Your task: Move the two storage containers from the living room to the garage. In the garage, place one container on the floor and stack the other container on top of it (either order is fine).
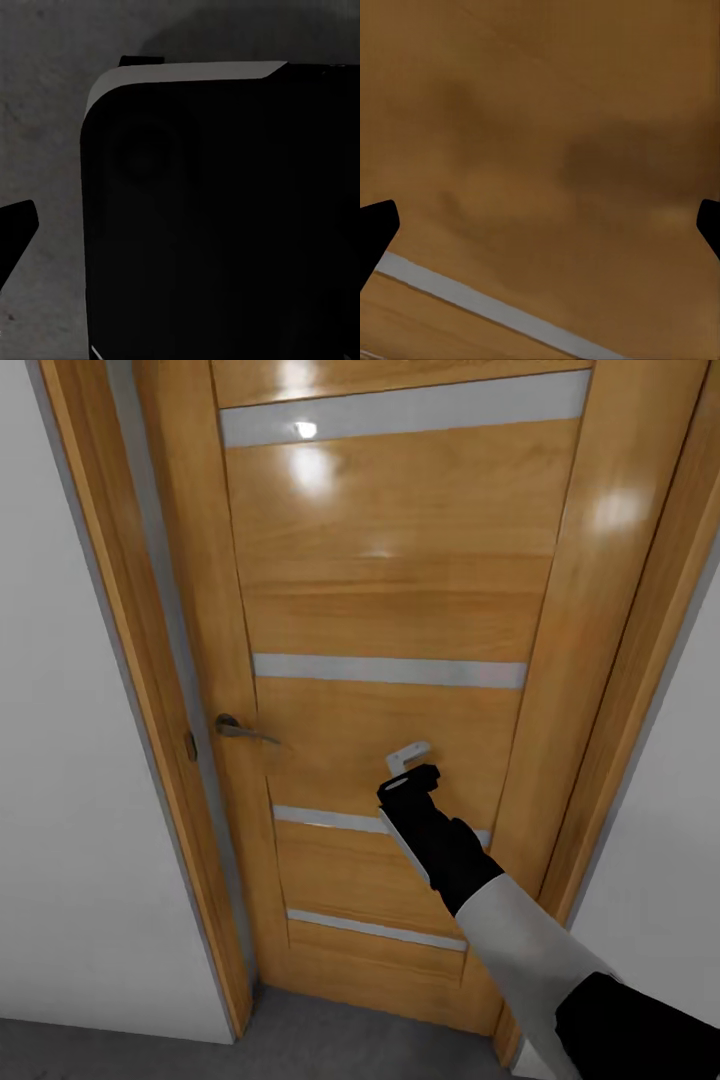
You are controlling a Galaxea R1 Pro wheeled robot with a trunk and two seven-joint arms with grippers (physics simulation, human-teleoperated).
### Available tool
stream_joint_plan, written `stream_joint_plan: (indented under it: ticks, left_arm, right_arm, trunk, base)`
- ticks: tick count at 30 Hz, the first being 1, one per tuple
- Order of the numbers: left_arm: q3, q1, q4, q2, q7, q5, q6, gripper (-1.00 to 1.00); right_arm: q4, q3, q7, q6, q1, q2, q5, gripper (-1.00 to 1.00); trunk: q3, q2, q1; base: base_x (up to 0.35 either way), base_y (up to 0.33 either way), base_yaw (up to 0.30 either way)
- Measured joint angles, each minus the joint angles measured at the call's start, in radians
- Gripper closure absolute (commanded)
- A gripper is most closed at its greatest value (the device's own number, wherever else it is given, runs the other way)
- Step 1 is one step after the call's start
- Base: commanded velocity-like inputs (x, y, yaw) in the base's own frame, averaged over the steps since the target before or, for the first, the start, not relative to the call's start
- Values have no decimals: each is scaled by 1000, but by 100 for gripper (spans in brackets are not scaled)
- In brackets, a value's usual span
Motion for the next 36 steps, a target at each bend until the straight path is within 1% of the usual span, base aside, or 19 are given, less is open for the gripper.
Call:
stream_joint_plan:
  ticks: [3, 4, 7, 9, 10, 13, 17, 19, 21, 23, 24, 26, 29, 32, 36]
  left_arm:
    - [-1, 0, 0, 0, 0, 0, 0, -100]
    - [-1, 0, 0, 0, 0, 0, 0, -100]
    - [0, 0, 0, 0, 1, 1, 0, -100]
    - [0, 0, 0, 0, 1, 1, 1, -100]
    - [0, 0, 1, 0, 0, 0, 1, -100]
    - [0, 0, 0, -1, 0, 0, 1, -100]
    - [0, 0, 0, -1, 0, 0, 1, -100]
    - [0, 0, 1, 0, -1, 0, 1, -100]
    - [-1, 0, 1, 0, -1, -1, 1, -100]
    - [-1, 0, 2, -1, -1, -3, 1, -100]
    - [-1, 0, 2, -1, -1, -4, 1, -100]
    - [-1, 0, 2, -1, -1, -4, 0, -100]
    - [-1, 0, 2, -2, -1, -4, 0, -100]
    - [-1, 0, 2, -2, -1, -4, 0, -100]
    - [-1, 0, 2, -2, -1, -4, 0, -100]
  right_arm:
    - [-32, 3, -15, 3, 0, 0, -1, -100]
    - [-50, 6, -24, 6, -1, 0, 14, -100]
    - [-133, 11, -37, 18, -1, 0, 10, -100]
    - [-142, 17, -34, 20, -1, 0, 7, -100]
    - [-146, 68, -35, 20, -1, 0, 4, -100]
    - [-147, 83, -32, 21, -1, 0, 3, -100]
    - [-147, 86, -17, 20, -1, 0, -1, -100]
    - [-147, 94, 14, 21, -1, 0, 3, -100]
    - [-147, 97, 25, 23, -1, 0, 6, -100]
    - [-147, 100, 31, 19, -1, 0, 0, -100]
    - [-147, 100, 32, 22, -1, 0, 4, -100]
    - [-147, 101, 34, 19, -1, 0, -2, -100]
    - [-136, 102, 34, 14, -1, 0, 3, -100]
    - [-126, 102, 29, 7, -1, 0, -4, -100]
    - [-116, 102, 21, 9, -1, 0, 9, -100]
  trunk:
    - [0, 0, 0]
    - [0, 0, 0]
    - [0, 0, 0]
    - [0, 0, 0]
    - [0, 0, 0]
    - [0, 0, 0]
    - [0, 0, 0]
    - [0, 0, 0]
    - [0, 0, 0]
    - [0, 0, 0]
    - [0, 0, 0]
    - [0, 0, 0]
    - [0, 0, 0]
    - [0, 0, 0]
    - [0, 0, 0]
  base:
    - [114, 0, 0]
    - [50, 0, 0]
    - [23, 0, 0]
    - [177, 0, 0]
    - [122, 0, 0]
    - [25, 0, 0]
    - [47, 0, 0]
    - [229, 0, 0]
    - [284, 0, 0]
    - [304, 0, 0]
    - [272, 0, 0]
    - [140, 0, 0]
    - [34, 0, 0]
    - [6, 0, 0]
    - [0, 0, 0]
